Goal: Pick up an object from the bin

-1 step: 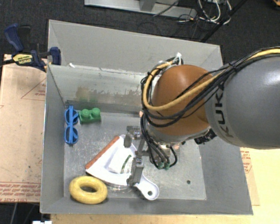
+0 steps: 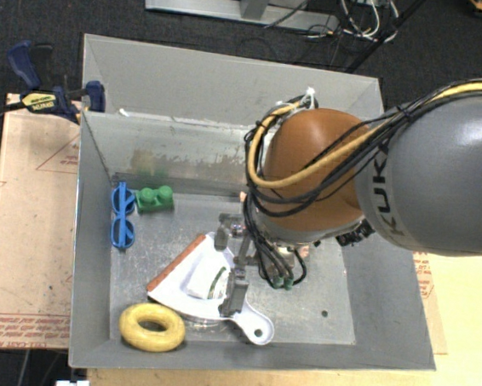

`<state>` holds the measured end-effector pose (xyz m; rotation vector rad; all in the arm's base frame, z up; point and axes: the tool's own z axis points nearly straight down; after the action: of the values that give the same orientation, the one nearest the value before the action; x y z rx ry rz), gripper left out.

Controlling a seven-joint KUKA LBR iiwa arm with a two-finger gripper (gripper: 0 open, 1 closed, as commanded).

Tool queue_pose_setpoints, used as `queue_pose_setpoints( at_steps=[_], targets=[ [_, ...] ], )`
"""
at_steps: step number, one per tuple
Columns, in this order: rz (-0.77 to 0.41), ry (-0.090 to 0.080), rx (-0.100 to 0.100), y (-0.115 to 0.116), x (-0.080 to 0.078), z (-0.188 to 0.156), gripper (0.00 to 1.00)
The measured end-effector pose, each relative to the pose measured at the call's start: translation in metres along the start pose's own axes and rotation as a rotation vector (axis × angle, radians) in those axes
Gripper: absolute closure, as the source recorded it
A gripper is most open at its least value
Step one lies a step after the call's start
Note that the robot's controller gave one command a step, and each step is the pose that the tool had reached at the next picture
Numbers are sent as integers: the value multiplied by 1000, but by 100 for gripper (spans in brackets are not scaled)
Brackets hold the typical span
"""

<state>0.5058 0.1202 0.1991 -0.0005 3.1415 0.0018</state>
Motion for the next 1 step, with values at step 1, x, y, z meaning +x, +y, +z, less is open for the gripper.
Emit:
queue_pose_setpoints(
  at_steps=[1],
  targets=[
    [-5, -2, -1, -7, 9, 56, 0]
  ],
)
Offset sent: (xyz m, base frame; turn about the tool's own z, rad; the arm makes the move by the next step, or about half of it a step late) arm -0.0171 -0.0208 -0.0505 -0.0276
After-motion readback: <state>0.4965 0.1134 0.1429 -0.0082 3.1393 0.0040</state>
